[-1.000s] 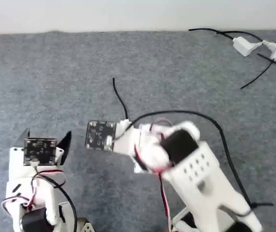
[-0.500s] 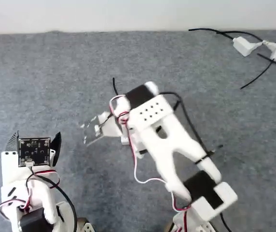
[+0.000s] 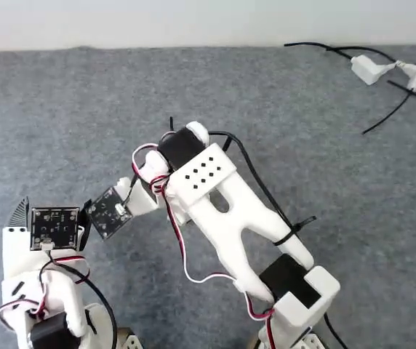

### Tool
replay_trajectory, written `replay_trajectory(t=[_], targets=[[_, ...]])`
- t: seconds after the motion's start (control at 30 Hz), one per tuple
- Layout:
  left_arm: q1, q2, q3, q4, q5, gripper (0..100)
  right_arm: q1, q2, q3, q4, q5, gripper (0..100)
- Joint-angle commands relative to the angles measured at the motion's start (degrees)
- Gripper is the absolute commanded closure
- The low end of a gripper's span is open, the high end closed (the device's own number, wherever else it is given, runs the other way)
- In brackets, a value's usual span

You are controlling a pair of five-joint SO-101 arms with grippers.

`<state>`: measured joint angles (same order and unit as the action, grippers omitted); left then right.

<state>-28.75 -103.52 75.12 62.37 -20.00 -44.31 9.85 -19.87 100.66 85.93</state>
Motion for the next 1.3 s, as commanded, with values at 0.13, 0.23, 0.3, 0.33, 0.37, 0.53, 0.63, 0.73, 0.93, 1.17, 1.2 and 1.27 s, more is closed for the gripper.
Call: replay_trajectory(t=[0.13, 0.23, 0.3, 0.33, 0.37, 0.53, 0.63, 0.73, 0.93, 1.17, 1.2, 1.27], targets=[[-0.4, -0.9, -2.5, -1.8, -0.7, 63, 0.3, 2.6, -3.3, 2.6, 9.5, 98.8], [-0.4, -0.9, -2.5, -1.8, -0.8, 63, 0.7, 6.5, -3.3, 2.6, 13.0, 98.8], [-0.4, -0.9, -2.5, -1.8, -0.8, 63, 1.1, 8.7, -4.0, 2.5, 14.5, 98.8], [-0.4, -0.9, -2.5, -1.8, -0.8, 63, 1.4, 9.5, -5.0, 2.4, 14.7, 98.8], [-0.4, -0.9, -2.5, -1.8, -0.8, 63, 1.6, 10.2, -6.6, 2.3, 14.7, 98.8], [-0.4, -0.9, -2.4, -1.8, -0.8, 63, 4.8, 13.5, -15.4, 2.3, 14.7, 98.8], [-0.4, -0.9, -2.4, -1.8, -0.8, 63, 6.2, 15.3, -18.4, 2.2, 14.7, 98.8], [-0.4, -0.9, -2.3, -1.8, -0.8, 63, 6.5, 17.2, -21.5, 2.2, 14.7, 98.8], [-0.4, -0.9, -2.2, -1.8, -0.8, 63, 6.5, 23.6, -25.7, 2.2, 15.1, 98.8], [-0.4, -0.9, -2.2, -1.7, -0.8, 63, 7.0, 24.9, -26.6, 2.4, 16.4, 98.8], [-0.4, -0.9, -2.2, -1.7, -0.8, 63, 7.1, 24.4, -26.9, 2.4, 16.4, 98.8], [-0.4, -0.9, -2.2, -1.7, -0.8, 63, 8.0, 22.6, -27.0, 2.4, 16.4, 98.8]])
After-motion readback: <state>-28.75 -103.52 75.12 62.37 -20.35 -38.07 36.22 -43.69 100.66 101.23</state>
